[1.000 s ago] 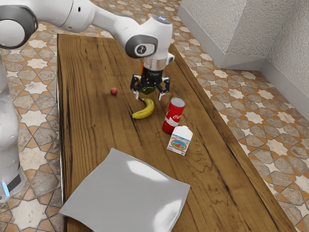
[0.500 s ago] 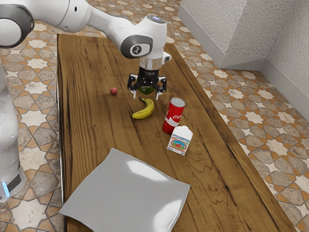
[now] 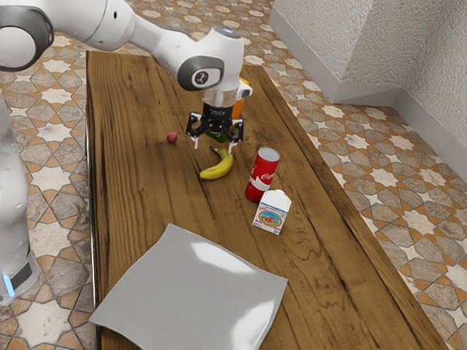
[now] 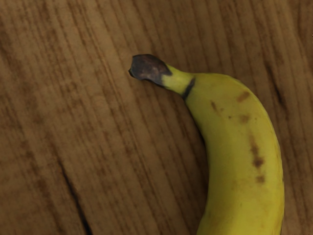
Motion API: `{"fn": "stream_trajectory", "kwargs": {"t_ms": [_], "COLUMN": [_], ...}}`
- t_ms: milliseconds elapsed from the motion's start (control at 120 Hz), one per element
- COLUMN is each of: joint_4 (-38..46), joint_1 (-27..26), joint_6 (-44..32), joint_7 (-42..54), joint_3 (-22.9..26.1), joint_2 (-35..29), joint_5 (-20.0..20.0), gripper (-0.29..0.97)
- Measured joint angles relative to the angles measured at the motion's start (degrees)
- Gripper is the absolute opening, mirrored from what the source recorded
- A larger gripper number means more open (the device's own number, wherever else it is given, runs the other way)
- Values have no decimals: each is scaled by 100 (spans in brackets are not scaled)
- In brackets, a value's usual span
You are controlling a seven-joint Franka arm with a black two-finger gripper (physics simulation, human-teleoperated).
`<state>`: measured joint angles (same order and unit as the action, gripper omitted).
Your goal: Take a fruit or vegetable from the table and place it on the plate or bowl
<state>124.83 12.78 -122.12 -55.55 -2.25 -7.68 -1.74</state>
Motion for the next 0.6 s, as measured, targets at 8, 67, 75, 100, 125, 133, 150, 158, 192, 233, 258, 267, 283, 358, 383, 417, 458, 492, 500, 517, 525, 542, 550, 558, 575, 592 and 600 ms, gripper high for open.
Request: {"fn": "stream_trajectory", "kwargs": {"t_ms": [8,67,75,100,125,133,150,158,192,233,258,267,283,358,383,417,458,492,500,517,525,542,550,558,575,592,600], "joint_4": [0,-11,-12,-14,-18,-20,-22,-24,-29,-35,-42,-45,-56,-133,-149,-166,-209,-226,-229,-233,-235,-238,-239,-240,-242,-243,-243], "joint_1": [0,-2,-2,-6,-7,-8,-9,-9,-12,-15,-14,-14,-11,4,8,12,12,8,5,0,-3,-9,-11,-14,-20,-23,-25], "joint_6": [-2,-13,-14,-17,-20,-20,-22,-23,-25,-28,-29,-30,-30,-34,-38,-49,-63,-80,-86,-96,-101,-110,-115,-119,-127,-136,-141], "joint_7": [11,82,91,119,146,155,172,180,213,250,272,279,293,350,368,391,418,438,443,452,457,466,471,475,484,493,497], "joint_3": [1,8,9,11,15,16,19,21,26,28,26,24,22,5,2,2,5,9,10,11,11,12,14,14,14,15,15], "joint_2": [2,13,15,18,20,20,20,20,22,22,23,23,24,66,86,115,190,244,260,288,300,321,330,339,356,371,381], "joint_5": [-1,-17,-20,-28,-36,-38,-43,-44,-51,-60,-63,-65,-67,-73,-75,-75,-76,-81,-86,-95,-100,-111,-115,-120,-129,-137,-141], "gripper": [68,68,68,68,68,68,68,68,68,68,68,68,68,68,68,68,68,68,68,68,68,68,68,68,68,68,68]}}
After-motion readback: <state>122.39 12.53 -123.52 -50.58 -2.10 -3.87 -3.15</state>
